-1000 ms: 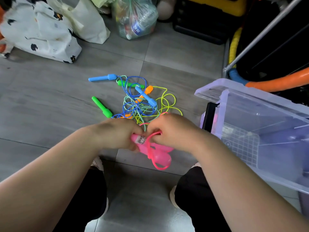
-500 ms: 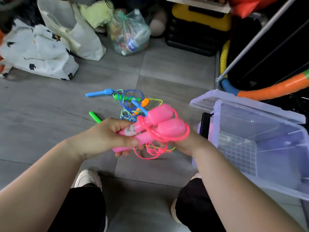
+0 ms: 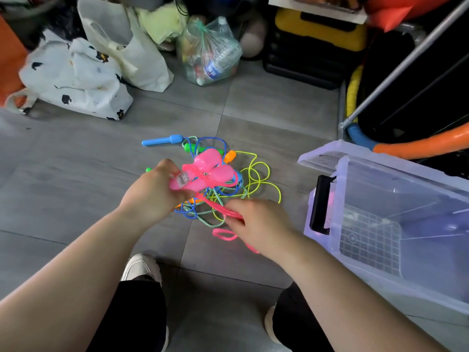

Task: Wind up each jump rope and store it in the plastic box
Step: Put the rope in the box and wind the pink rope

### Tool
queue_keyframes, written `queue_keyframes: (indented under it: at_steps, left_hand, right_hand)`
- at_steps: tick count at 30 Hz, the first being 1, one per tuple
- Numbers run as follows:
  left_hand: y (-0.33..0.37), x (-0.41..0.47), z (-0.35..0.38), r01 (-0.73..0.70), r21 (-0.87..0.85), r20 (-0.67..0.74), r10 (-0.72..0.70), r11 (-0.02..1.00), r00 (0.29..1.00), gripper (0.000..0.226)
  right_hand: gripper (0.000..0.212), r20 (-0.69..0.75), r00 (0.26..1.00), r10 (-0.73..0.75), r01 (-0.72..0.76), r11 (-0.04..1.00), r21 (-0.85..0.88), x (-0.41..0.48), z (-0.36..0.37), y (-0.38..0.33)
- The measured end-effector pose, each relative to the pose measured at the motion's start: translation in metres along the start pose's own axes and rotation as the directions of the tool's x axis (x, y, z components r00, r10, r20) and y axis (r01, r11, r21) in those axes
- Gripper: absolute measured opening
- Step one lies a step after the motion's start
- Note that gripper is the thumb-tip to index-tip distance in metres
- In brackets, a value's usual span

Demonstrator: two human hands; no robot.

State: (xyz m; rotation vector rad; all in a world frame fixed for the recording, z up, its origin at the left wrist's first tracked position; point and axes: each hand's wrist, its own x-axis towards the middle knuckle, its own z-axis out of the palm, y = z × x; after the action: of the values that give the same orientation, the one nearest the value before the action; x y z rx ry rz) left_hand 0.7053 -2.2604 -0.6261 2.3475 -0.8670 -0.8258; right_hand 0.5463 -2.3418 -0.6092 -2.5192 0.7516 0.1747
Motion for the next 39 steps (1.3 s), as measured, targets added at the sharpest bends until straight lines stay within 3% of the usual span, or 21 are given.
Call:
queue_keyframes:
  at_steps: [4, 7, 9, 12, 17, 20, 21, 25, 27, 30, 32, 34, 37, 39]
  left_hand:
    - [0.006, -0.009, 0.007, -0.222, 0.286, 0.289, 0.137, 0.932, 0.948, 0.029]
    - [0.009, -0.015, 0.011, -0.32, 0.196, 0.457, 0.202, 0.927, 0.866, 0.034]
    - [0.012, -0.018, 0.012, -0.298, 0.068, 0.532, 0.219, 0.952, 0.818, 0.032]
    - [0.018, -0.023, 0.009, -0.227, -0.119, 0.62, 0.251, 0.966, 0.743, 0.031]
    - [0.026, -0.028, 0.0, -0.174, -0.298, 0.674, 0.336, 0.938, 0.658, 0.031]
    - [0.027, -0.029, -0.005, -0.1, -0.459, 0.605, 0.393, 0.883, 0.693, 0.027]
    - [0.028, -0.028, -0.006, -0.098, -0.472, 0.565, 0.386, 0.876, 0.729, 0.026]
    - [0.025, -0.018, -0.007, -0.061, -0.453, 0.316, 0.224, 0.889, 0.922, 0.02]
    - [0.02, -0.013, -0.003, -0.014, -0.412, 0.244, 0.125, 0.911, 0.962, 0.016]
    - [0.015, -0.009, 0.001, 0.011, -0.337, 0.215, 0.066, 0.941, 0.974, 0.014]
    - [0.015, -0.008, 0.001, 0.005, -0.357, 0.181, 0.063, 0.934, 0.982, 0.015]
    - [0.018, -0.009, 0.0, -0.03, -0.381, 0.128, 0.085, 0.924, 0.988, 0.019]
    - [0.022, -0.01, 0.001, -0.084, -0.377, 0.034, 0.104, 0.922, 0.994, 0.023]
    - [0.022, -0.009, 0.004, -0.118, -0.325, -0.006, 0.123, 0.938, 0.992, 0.026]
  right_hand:
    - [0.021, -0.047, 0.995, -0.089, 0.086, 0.995, -0.053, -0.003, -0.02, 0.002]
    - [0.02, -0.051, 0.995, -0.081, 0.082, 0.997, 0.018, -0.005, -0.028, 0.008]
    - [0.017, -0.039, 0.999, -0.002, 0.01, 0.979, 0.205, -0.005, -0.029, 0.013]
    - [0.009, 0.037, 0.998, 0.054, -0.066, 0.843, 0.534, -0.002, -0.029, 0.021]
    - [0.017, 0.169, 0.986, -0.01, -0.128, 0.609, 0.782, 0.003, -0.027, 0.03]
    - [0.028, 0.33, 0.936, 0.127, -0.353, 0.349, 0.868, 0.011, -0.006, 0.045]
    - [0.024, 0.365, 0.915, 0.172, -0.403, 0.324, 0.856, 0.013, 0.002, 0.049]
    - [0.017, 0.304, 0.948, 0.098, -0.291, 0.66, 0.693, 0.01, 0.014, 0.029]
    - [0.015, 0.278, 0.959, 0.046, -0.212, 0.77, 0.602, 0.01, 0.018, 0.013]
    - [0.013, 0.279, 0.96, 0.02, -0.106, 0.949, 0.296, 0.008, 0.025, 0.005]
    - [0.014, 0.25, 0.968, 0.027, -0.085, 0.971, 0.225, 0.006, 0.021, 0.002]
    - [0.005, 0.189, 0.98, 0.057, -0.107, 0.958, 0.267, 0.007, 0.017, 0.005]
    - [0.008, 0.131, 0.98, 0.148, -0.189, 0.891, 0.413, 0.008, 0.015, 0.01]
    - [0.011, 0.129, 0.984, 0.127, -0.171, 0.88, 0.443, 0.007, 0.014, 0.008]
